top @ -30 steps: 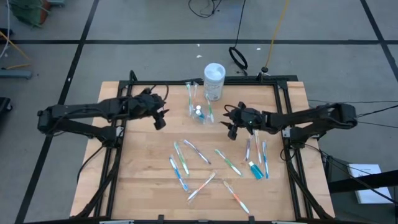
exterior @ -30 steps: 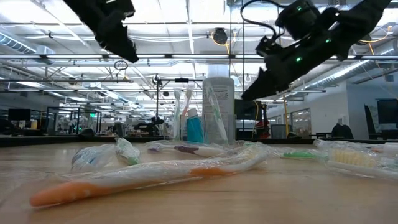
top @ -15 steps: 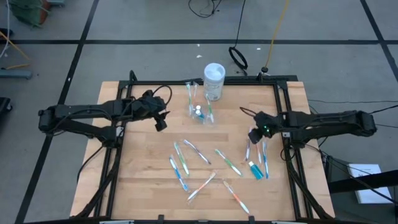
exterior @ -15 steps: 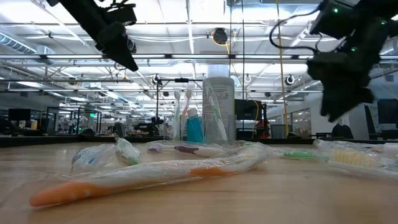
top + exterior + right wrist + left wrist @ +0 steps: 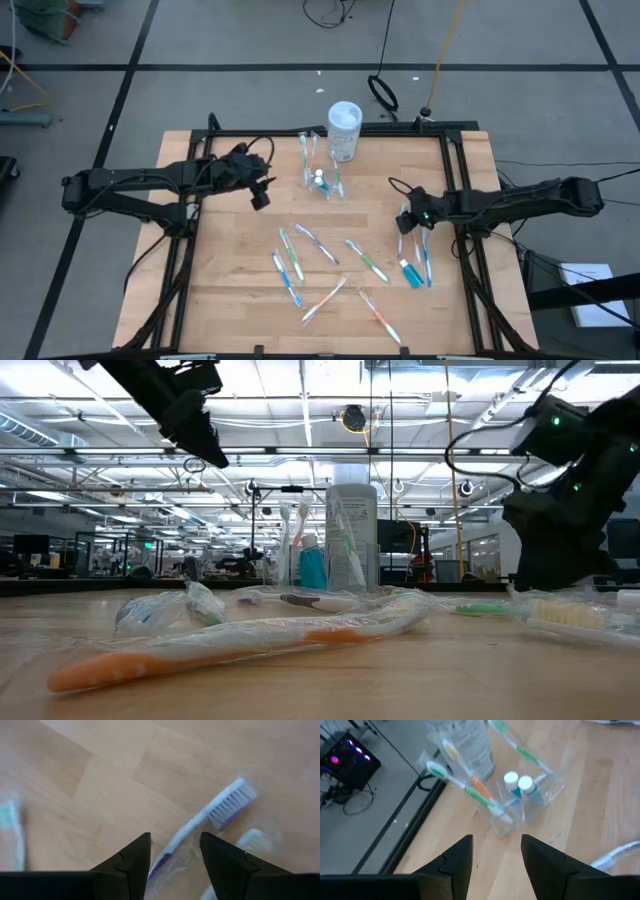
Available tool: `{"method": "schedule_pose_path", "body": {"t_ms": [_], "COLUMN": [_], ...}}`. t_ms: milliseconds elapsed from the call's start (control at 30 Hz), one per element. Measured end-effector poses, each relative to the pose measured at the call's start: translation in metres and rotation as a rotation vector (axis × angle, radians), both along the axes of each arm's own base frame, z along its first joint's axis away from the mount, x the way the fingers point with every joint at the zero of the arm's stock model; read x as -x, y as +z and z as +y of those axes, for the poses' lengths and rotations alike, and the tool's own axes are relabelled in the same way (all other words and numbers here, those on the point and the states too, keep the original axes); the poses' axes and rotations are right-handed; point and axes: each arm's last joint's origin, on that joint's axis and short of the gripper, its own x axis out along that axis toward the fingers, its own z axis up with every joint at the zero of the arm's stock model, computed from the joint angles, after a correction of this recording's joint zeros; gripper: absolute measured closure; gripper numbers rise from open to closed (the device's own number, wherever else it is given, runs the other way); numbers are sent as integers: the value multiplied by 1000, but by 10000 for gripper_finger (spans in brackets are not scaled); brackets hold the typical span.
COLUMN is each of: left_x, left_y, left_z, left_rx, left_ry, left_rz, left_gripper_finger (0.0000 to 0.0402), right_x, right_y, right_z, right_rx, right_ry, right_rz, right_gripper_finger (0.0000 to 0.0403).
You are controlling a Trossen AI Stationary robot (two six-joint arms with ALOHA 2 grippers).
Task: Pick & Place toothbrushing station
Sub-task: Put the right violet toothbrush into the transparent organizer
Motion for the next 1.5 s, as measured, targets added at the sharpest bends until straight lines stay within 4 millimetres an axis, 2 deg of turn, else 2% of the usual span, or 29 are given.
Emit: {"method": "schedule_pose_path", "body": {"t_ms": [167,300,400,633,800,967,1100,1167,1300,1500], "left_x": [-2,-3,-3,-3,-3,-3,-4,-4,-7,-10], "left_y": [4,4,5,5,5,5,5,6,10,16], "left_z": [0,1,1,1,1,1,1,1,1,2], "left_rx": [-24,-39,-43,-43,-44,-48,-70,-72,-102,-151], "left_ry": [-15,-24,-27,-28,-28,-32,-49,-49,-63,-84], "left_rz": [-32,-34,-36,-35,-34,-32,-22,-34,-66,-123], "left_gripper_finger": [229,229,229,229,229,229,229,229,229,229], "right_x": [3,-1,-5,-10,-23,-48,-56,-57,-77,-136], "right_y": [-12,-12,-12,-19,-13,25,67,80,87,94], "right_z": [1,-1,-2,-3,-3,-7,-11,-11,-13,-24], "right_rx": [12,130,179,219,257,493,807,944,1077,1290], "right_ry": [7,45,93,132,180,176,69,42,52,121], "right_rz": [52,41,22,60,-95,-501,-836,-933,-938,-797], "right_gripper_finger": [234,244,275,389,389,401,402,402,403,403]}}
